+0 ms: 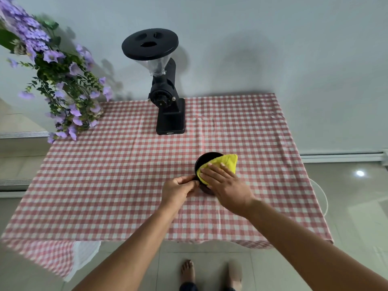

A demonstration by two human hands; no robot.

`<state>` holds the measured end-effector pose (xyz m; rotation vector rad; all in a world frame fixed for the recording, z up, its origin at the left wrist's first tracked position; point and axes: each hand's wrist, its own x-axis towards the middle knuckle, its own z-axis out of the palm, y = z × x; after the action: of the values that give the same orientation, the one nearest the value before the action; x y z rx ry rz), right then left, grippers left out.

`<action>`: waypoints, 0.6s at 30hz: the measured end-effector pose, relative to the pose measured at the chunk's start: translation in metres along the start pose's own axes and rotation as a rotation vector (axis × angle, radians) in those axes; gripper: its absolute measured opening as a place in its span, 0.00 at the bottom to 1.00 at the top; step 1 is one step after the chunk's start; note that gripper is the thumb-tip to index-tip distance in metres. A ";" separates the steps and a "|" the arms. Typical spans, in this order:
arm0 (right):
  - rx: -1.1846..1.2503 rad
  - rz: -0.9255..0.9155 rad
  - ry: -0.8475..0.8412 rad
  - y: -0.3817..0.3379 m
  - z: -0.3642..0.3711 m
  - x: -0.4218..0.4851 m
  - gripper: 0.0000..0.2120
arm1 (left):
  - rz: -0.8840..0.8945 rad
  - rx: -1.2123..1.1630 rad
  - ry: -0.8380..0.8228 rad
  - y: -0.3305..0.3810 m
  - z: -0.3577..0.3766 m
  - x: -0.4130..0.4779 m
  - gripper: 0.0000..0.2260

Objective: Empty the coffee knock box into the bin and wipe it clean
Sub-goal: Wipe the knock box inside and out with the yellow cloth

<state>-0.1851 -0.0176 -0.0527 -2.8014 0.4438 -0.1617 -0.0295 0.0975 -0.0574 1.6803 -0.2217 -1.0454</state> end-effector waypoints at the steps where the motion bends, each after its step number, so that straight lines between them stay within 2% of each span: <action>1: -0.073 -0.034 -0.031 0.005 -0.006 0.007 0.27 | 0.000 0.012 -0.002 0.000 0.000 0.000 0.07; 4: -0.167 -0.040 -0.183 0.007 -0.011 0.034 0.22 | 0.002 0.030 -0.009 0.000 -0.002 0.000 0.05; 7: -0.184 -0.012 -0.242 0.010 -0.012 0.052 0.18 | 0.007 0.004 -0.018 0.001 -0.002 -0.003 0.05; 10: -0.192 0.076 -0.227 0.014 -0.018 0.055 0.19 | 0.008 0.015 -0.007 0.002 0.000 -0.004 0.04; 12: -0.267 0.063 -0.209 0.007 -0.012 0.053 0.17 | -0.005 0.014 0.015 0.002 0.000 -0.004 0.04; 15: -0.158 0.040 -0.129 -0.004 0.004 0.046 0.18 | -0.025 -0.011 0.041 0.001 0.001 -0.002 0.05; 18: -0.147 -0.008 -0.144 0.009 -0.002 0.041 0.21 | -0.028 0.013 0.036 0.000 0.001 -0.002 0.06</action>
<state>-0.1496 -0.0395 -0.0508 -2.9327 0.4255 0.0745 -0.0313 0.0979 -0.0560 1.7163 -0.1825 -1.0354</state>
